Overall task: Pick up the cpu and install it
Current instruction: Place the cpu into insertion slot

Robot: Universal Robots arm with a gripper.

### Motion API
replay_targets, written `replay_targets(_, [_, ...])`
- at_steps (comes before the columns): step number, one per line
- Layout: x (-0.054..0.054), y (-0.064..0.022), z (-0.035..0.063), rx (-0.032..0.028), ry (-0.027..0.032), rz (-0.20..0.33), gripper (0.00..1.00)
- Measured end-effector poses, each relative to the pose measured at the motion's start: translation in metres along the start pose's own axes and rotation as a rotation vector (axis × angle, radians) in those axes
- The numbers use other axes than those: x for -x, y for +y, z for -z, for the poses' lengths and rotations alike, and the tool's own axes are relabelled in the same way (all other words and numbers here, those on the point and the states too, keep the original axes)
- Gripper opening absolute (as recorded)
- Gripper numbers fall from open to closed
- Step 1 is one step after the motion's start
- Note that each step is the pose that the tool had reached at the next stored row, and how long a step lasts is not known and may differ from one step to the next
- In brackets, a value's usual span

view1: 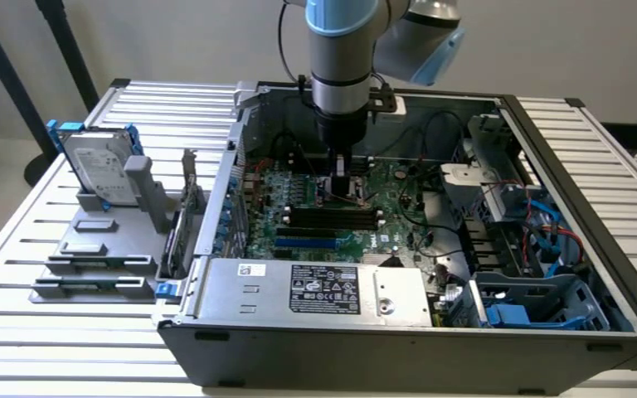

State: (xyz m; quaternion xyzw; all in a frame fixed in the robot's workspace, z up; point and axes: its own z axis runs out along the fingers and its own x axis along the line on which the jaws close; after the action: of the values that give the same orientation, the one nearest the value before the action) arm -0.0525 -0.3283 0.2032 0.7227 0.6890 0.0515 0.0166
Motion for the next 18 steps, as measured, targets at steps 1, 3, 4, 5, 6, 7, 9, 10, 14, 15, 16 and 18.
replay_targets(1, [0.0000,-0.0001,-0.0002,0.0010,-0.0004,0.000,0.55])
replay_targets(3, [0.0001,-0.0004,-0.0008,0.0028,-0.0016,0.000,0.55])
replay_targets(4, [0.0001,-0.0005,-0.0010,0.0036,-0.0020,0.000,0.55])
replay_targets(5, [0.0001,-0.0006,-0.0012,0.0044,-0.0027,0.001,0.55])
replay_targets(6, [0.0001,-0.0008,-0.0014,0.0051,-0.0031,0.001,0.55])
replay_targets(7, [0.0001,-0.0009,-0.0016,0.0056,-0.0037,0.001,0.55])
replay_targets(9, [0.0002,-0.0012,-0.0020,0.0064,-0.0048,0.001,0.55])
replay_targets(10, [0.0002,-0.0013,-0.0021,0.0065,-0.0052,0.001,0.55])
replay_targets(14, [0.0002,-0.0013,-0.0024,0.0068,-0.0063,0.001,0.55])
replay_targets(15, [0.0002,-0.0013,-0.0025,0.0069,-0.0066,0.001,0.55])
replay_targets(16, [0.0002,-0.0014,-0.0025,0.0069,-0.0071,0.001,0.55])
replay_targets(18, [0.0002,-0.0014,-0.0027,0.0069,-0.0079,0.001,0.55])
